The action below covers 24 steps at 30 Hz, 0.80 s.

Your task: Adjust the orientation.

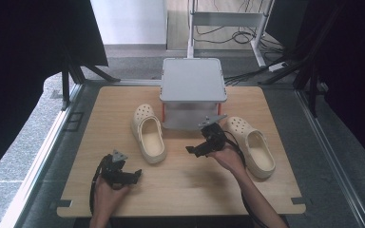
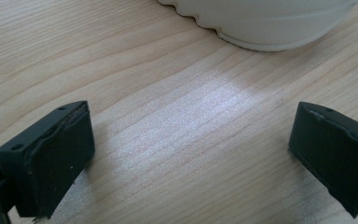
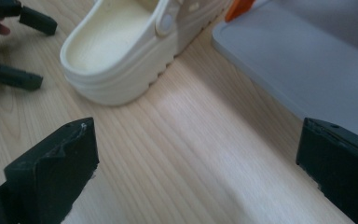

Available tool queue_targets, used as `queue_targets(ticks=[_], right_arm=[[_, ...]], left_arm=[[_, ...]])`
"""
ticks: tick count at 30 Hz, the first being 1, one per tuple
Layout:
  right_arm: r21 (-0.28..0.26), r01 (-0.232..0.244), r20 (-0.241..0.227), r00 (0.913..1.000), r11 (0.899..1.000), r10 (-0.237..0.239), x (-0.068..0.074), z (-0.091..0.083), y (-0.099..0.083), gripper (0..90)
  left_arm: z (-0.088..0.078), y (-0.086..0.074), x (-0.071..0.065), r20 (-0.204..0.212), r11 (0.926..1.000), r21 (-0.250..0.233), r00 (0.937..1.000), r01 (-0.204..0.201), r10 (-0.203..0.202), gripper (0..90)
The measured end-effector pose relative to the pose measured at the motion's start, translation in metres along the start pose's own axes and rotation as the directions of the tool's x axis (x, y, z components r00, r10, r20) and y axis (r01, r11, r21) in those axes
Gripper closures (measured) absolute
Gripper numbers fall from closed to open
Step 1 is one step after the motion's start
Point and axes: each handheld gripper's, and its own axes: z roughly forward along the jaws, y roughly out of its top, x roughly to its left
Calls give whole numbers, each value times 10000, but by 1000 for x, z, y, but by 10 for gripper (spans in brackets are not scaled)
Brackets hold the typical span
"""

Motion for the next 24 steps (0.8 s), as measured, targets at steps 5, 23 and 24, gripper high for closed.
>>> queue_targets(ticks=[5, 23, 24], right_arm=[[66, 4, 17, 10000, 10000, -4, -1, 16, 19, 0], [709, -132, 341, 9994, 9974, 108, 8, 77, 84, 67], [753, -169, 340, 9993, 9970, 144, 9, 82, 87, 89]], left_arm=[[0, 0, 0, 11, 10000, 1, 10000, -11, 11, 0], [0, 0, 0, 64, 10000, 24, 10000, -6, 6, 0], [0, 0, 0, 55, 10000, 16, 10000, -10, 10, 0]])
